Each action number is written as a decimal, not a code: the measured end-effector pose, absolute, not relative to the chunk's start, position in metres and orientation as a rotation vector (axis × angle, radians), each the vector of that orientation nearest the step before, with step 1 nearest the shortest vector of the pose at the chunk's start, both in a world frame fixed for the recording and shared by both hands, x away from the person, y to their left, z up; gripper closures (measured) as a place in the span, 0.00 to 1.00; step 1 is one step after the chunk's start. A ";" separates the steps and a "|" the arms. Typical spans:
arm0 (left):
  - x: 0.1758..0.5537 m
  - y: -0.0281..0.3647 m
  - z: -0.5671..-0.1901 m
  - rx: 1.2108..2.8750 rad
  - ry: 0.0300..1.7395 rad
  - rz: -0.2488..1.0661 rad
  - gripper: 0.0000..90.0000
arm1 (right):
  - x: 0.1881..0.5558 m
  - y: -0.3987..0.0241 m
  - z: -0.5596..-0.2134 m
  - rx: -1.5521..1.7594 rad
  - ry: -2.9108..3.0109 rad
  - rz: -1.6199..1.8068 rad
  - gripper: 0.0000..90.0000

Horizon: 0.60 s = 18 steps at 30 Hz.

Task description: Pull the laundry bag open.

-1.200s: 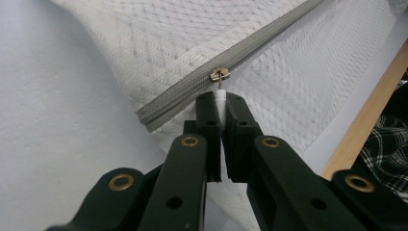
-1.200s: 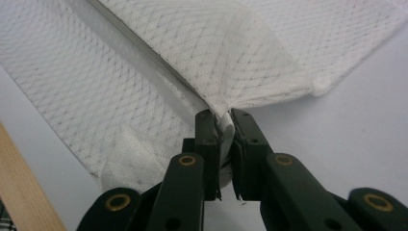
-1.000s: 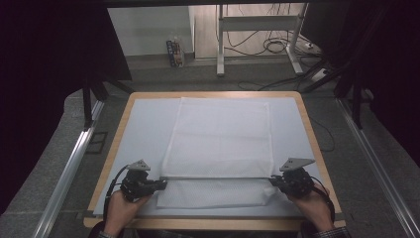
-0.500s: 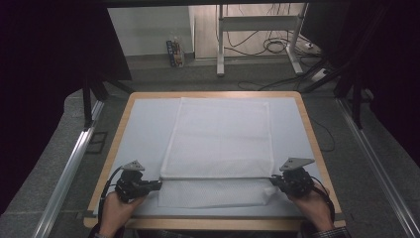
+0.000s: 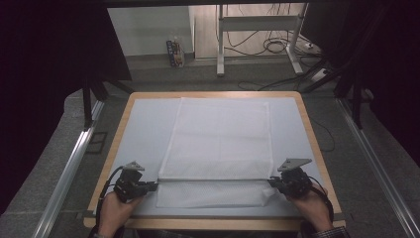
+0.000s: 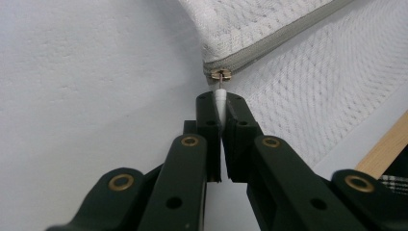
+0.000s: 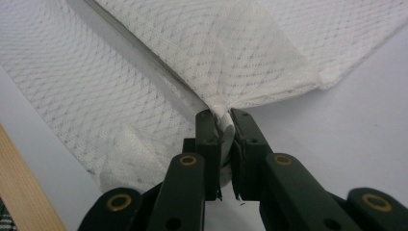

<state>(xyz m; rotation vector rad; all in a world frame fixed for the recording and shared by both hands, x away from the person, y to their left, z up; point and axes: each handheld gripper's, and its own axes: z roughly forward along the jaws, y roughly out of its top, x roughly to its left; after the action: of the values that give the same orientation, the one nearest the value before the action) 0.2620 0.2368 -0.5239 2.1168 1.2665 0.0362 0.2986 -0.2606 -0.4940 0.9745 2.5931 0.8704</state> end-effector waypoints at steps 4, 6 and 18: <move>0.262 0.236 -0.523 2.142 1.247 0.037 0.97 | 0.299 -0.262 -0.497 0.976 2.615 0.859 0.91; 0.261 0.235 -0.524 2.156 1.231 0.046 0.96 | 0.299 -0.262 -0.497 0.972 2.617 0.849 0.90; 0.251 0.230 -0.526 2.216 1.199 0.203 0.77 | 0.296 -0.263 -0.501 0.941 2.614 0.799 0.75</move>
<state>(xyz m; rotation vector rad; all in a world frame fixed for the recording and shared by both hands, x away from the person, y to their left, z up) 0.2510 0.2301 -0.5263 2.2161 1.1991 0.2032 0.2958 -0.2632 -0.5014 0.9415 2.6136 0.7990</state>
